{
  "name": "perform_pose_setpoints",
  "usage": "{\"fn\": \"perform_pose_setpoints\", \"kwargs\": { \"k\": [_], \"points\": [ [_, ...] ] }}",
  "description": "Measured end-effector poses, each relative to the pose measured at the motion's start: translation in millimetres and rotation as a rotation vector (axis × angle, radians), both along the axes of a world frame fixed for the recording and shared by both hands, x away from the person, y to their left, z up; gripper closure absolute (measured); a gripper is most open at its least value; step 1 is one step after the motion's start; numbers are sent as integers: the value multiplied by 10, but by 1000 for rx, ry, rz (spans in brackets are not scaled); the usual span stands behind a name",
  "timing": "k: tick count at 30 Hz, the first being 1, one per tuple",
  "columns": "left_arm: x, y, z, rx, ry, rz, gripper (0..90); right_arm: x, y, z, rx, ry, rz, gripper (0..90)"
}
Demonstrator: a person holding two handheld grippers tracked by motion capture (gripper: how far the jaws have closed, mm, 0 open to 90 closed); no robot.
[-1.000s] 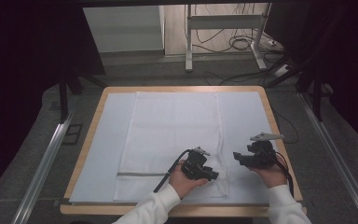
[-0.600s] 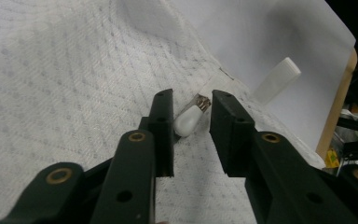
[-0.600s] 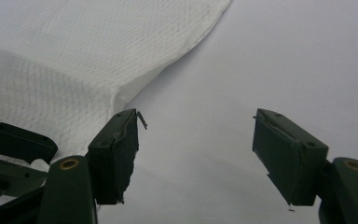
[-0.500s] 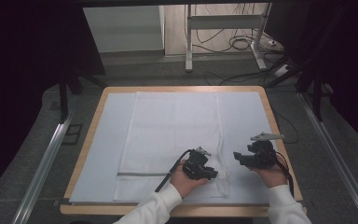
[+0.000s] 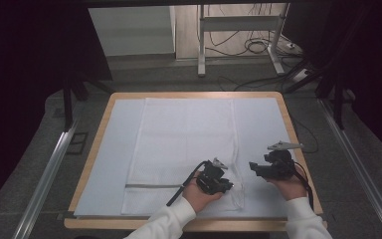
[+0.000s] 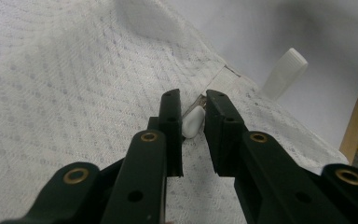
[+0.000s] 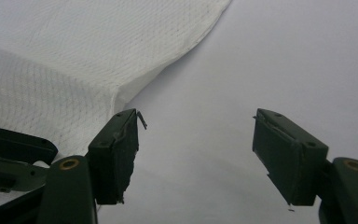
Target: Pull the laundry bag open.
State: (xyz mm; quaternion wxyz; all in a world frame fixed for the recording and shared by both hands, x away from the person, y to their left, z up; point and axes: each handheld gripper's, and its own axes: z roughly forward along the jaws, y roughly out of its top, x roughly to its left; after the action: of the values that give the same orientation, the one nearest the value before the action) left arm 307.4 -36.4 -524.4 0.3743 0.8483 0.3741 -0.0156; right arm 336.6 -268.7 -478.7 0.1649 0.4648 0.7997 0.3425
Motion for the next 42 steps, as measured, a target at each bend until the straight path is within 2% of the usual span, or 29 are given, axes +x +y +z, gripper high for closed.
{"fn": "perform_pose_setpoints", "kwargs": {
  "k": [10,11,12,13,29,31,32,35,36,37,38,42],
  "points": [
    [34,20,-2,-21,29,-7,811,-1,-2,3,-1,-2,0,307],
    [42,28,0,-40,43,-8,819,-1,-3,5,-1,-3,0,307],
    [42,28,0,-40,43,-8,865,-1,-3,5,-1,-3,0,307],
    [43,24,-1,-46,49,-9,865,-2,-3,5,-1,-3,0,307],
    [47,6,-27,-45,59,-24,865,-1,-21,3,-3,-5,-1,307],
    [32,-2,-28,-45,53,-24,833,0,-20,1,-4,-4,0,307],
    [6,-24,-22,-32,30,-23,835,0,-20,1,-2,-3,-2,306],
    [-23,-47,-15,-16,6,-31,813,-1,-22,5,0,-4,-3,306],
    [-61,-81,-5,10,-28,-31,785,-2,-23,9,0,-6,-3,306],
    [-61,-81,-5,10,-28,-31,804,-2,-23,9,0,-6,-3,306],
    [-74,-93,-2,29,-46,-30,822,-2,-21,10,-1,-5,-4,306],
    [-56,-84,-8,28,-41,-21,864,-3,-18,9,-2,-5,-3,306]
  ]
}}
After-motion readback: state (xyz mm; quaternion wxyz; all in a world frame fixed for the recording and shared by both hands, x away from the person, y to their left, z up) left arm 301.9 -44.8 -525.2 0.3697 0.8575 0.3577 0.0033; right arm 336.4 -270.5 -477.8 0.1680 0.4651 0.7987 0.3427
